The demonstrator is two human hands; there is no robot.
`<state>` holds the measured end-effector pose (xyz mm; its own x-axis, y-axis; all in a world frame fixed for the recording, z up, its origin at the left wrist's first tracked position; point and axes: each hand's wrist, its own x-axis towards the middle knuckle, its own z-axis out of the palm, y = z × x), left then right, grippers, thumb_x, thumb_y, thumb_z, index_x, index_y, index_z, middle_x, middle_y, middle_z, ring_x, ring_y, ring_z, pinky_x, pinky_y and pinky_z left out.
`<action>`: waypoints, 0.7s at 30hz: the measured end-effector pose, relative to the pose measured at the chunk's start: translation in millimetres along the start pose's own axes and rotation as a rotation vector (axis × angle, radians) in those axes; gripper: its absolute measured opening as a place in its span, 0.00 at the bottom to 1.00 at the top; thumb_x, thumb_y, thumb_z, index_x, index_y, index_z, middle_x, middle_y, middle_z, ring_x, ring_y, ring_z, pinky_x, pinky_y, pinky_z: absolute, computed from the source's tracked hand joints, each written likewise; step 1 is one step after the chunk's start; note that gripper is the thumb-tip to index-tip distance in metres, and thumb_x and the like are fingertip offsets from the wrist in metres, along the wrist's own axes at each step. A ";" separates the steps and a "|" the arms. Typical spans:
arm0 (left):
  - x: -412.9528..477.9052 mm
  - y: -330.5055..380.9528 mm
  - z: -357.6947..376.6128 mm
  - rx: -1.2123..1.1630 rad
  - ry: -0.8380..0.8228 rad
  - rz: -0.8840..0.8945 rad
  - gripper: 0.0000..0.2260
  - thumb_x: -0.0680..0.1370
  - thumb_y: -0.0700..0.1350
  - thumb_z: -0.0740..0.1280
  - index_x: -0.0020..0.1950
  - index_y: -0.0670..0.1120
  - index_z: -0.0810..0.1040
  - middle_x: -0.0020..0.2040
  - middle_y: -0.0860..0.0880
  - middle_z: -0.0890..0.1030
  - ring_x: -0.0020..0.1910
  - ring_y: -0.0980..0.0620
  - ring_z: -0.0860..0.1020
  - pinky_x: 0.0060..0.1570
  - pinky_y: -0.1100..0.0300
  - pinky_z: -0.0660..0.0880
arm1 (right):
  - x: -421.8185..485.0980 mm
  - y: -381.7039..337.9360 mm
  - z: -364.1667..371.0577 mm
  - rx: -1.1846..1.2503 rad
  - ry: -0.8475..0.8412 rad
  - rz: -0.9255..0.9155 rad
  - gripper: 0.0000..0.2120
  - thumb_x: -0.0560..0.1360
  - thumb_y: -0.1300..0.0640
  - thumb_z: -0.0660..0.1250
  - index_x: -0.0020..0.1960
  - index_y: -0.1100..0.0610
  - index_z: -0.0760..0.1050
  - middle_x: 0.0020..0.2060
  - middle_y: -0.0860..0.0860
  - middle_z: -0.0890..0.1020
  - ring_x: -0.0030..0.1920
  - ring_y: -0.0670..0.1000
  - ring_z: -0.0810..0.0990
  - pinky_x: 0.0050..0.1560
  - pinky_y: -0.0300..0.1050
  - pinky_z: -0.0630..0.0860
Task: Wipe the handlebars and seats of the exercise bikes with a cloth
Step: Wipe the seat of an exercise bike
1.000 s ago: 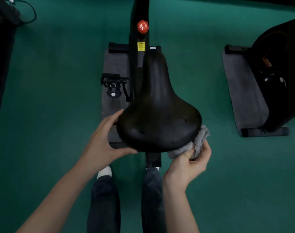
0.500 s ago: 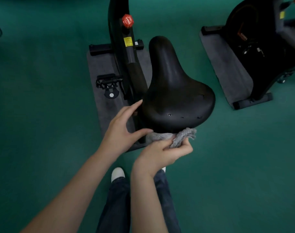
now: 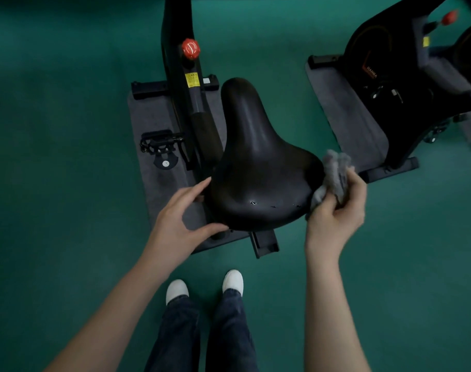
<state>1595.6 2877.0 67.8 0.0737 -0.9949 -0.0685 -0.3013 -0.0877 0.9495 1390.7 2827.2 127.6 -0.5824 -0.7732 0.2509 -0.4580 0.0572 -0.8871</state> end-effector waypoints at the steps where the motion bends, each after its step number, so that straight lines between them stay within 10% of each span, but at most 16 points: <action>1: -0.3 0.6 -0.1 -0.002 0.002 -0.004 0.36 0.63 0.57 0.75 0.70 0.56 0.69 0.58 0.62 0.74 0.60 0.63 0.73 0.61 0.72 0.66 | 2.7 0.2 1.0 -0.033 -0.058 -0.039 0.20 0.73 0.76 0.55 0.61 0.64 0.74 0.60 0.59 0.79 0.63 0.52 0.76 0.64 0.43 0.71; 8: -0.9 6.9 0.0 0.007 0.006 -0.013 0.37 0.62 0.54 0.75 0.70 0.54 0.69 0.57 0.59 0.75 0.57 0.64 0.73 0.58 0.73 0.66 | -75.6 -20.0 3.3 -0.088 -0.216 -0.345 0.27 0.66 0.84 0.54 0.59 0.67 0.75 0.60 0.58 0.78 0.67 0.53 0.73 0.68 0.54 0.69; 14: 0.8 9.6 -0.5 -0.005 0.009 -0.039 0.37 0.61 0.58 0.76 0.69 0.56 0.71 0.57 0.61 0.75 0.58 0.63 0.73 0.58 0.73 0.66 | -18.3 -32.7 -8.5 0.014 -0.238 -0.146 0.22 0.70 0.72 0.56 0.59 0.59 0.76 0.53 0.56 0.82 0.53 0.55 0.81 0.54 0.57 0.77; 18: -1.7 9.6 2.3 -0.012 0.002 -0.071 0.39 0.60 0.59 0.77 0.69 0.57 0.69 0.58 0.60 0.74 0.60 0.62 0.73 0.60 0.72 0.66 | 44.7 -29.2 0.9 -0.213 -0.378 -0.193 0.20 0.71 0.73 0.57 0.58 0.61 0.76 0.49 0.50 0.81 0.51 0.51 0.79 0.51 0.30 0.71; 21: -5.1 12.4 5.3 -0.033 0.009 -0.101 0.42 0.59 0.60 0.76 0.71 0.56 0.67 0.61 0.61 0.71 0.60 0.67 0.71 0.58 0.77 0.64 | 33.5 -28.3 6.1 -0.312 -0.474 -0.225 0.20 0.70 0.73 0.58 0.58 0.59 0.77 0.49 0.50 0.82 0.51 0.52 0.80 0.48 0.31 0.68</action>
<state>1586.5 2880.7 78.3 0.1104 -0.9806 -0.1623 -0.2606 -0.1861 0.9473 1388.2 2795.9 158.7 -0.1190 -0.9807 0.1551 -0.7517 -0.0131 -0.6594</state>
